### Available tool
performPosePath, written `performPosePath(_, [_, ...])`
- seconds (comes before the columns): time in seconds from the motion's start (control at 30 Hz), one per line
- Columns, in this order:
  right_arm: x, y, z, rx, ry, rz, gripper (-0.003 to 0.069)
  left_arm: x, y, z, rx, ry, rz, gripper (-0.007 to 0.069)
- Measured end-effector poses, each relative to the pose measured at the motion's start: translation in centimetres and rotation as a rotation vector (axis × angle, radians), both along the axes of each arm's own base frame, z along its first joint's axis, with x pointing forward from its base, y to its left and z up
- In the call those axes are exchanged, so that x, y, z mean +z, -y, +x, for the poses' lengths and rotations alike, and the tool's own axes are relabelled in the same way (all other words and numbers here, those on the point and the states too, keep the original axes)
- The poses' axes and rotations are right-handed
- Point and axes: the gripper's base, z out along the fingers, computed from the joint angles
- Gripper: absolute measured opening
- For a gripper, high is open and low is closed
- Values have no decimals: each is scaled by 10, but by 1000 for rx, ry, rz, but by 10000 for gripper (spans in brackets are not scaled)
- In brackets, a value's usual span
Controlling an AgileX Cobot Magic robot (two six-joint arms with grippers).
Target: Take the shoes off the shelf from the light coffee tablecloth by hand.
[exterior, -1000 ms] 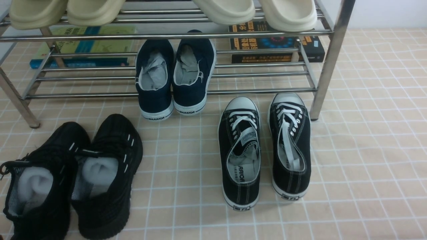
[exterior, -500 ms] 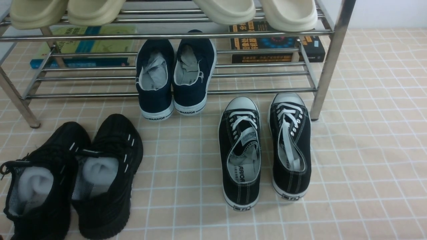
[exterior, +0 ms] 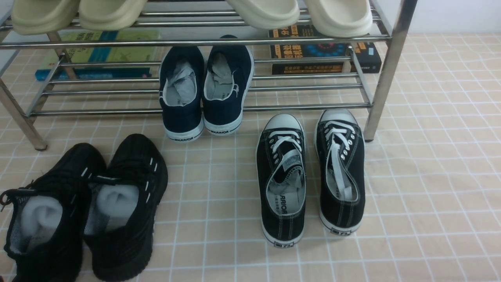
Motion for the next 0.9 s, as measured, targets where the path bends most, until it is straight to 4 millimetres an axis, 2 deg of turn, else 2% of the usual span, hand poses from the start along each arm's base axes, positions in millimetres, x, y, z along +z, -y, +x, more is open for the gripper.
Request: performPosePath(0.9, [0, 3, 0, -68, -1, -1, 65, 0, 0, 0, 0, 0, 0, 239])
